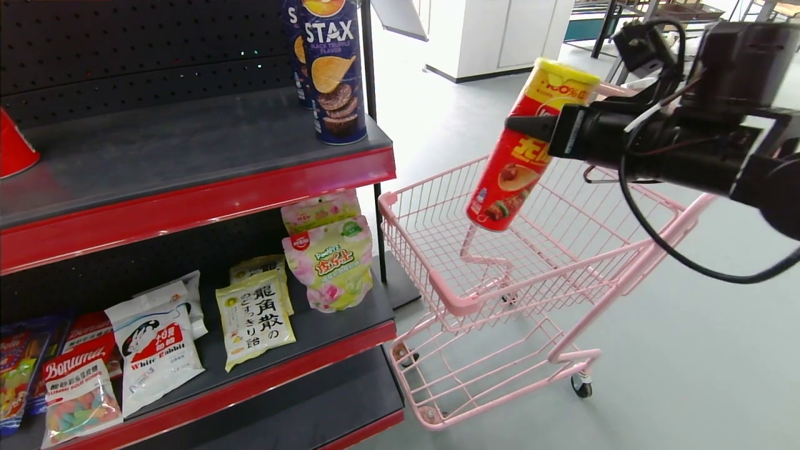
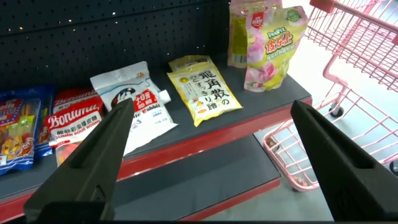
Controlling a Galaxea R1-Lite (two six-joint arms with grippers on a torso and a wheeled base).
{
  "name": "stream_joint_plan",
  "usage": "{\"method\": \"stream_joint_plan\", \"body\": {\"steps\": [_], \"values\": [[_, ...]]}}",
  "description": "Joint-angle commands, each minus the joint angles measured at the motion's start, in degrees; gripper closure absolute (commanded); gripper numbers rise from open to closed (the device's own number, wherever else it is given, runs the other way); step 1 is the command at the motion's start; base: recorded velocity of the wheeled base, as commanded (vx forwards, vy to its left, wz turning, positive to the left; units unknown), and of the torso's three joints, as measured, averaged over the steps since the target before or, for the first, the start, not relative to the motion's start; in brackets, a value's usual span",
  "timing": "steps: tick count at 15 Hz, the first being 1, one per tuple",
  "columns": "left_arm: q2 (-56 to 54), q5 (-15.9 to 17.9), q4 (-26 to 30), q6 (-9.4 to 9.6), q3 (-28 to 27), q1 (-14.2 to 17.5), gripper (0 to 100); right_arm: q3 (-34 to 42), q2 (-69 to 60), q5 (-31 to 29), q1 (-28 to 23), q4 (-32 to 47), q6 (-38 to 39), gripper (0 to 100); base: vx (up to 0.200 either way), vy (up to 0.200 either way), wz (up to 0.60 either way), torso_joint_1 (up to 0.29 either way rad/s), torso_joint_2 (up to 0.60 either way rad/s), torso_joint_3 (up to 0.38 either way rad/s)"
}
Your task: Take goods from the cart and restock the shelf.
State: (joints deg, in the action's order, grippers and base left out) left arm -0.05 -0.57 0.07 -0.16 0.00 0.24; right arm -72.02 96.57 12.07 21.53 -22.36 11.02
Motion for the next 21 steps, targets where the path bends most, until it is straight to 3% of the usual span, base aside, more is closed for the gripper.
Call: {"method": "stream_joint_plan", "body": {"steps": [1,4,6,9,13,21], "values": [[0.05,-0.04,0.01,-0.02,0.00,0.02,0,5.75,-11.76,0.15,0.36,5.48,-0.21,100,0.000,0.000,0.00,0.000,0.00,0.000],[0.05,0.05,0.01,-0.02,0.00,0.02,0,23.33,-27.67,-0.64,4.22,11.20,-1.88,100,0.000,0.000,0.00,0.000,0.00,0.000],[0.05,0.05,0.01,-0.02,0.00,0.02,0,28.69,-35.40,-0.12,4.49,13.13,-3.37,100,0.000,0.000,0.00,0.000,0.00,0.000],[0.05,0.13,0.01,-0.02,0.00,0.02,0,26.49,-36.28,0.06,4.49,13.30,-3.55,100,0.000,0.000,0.00,0.000,0.00,0.000],[0.05,0.13,0.01,0.16,0.00,0.02,0,28.34,-32.77,1.47,9.50,13.48,-3.55,100,0.000,0.000,0.00,0.000,0.00,0.000],[0.05,0.13,0.01,0.25,0.00,0.11,0,24.91,-23.89,2.35,9.58,12.87,-9.17,100,0.000,0.000,0.00,0.006,-0.03,-0.023]]}}
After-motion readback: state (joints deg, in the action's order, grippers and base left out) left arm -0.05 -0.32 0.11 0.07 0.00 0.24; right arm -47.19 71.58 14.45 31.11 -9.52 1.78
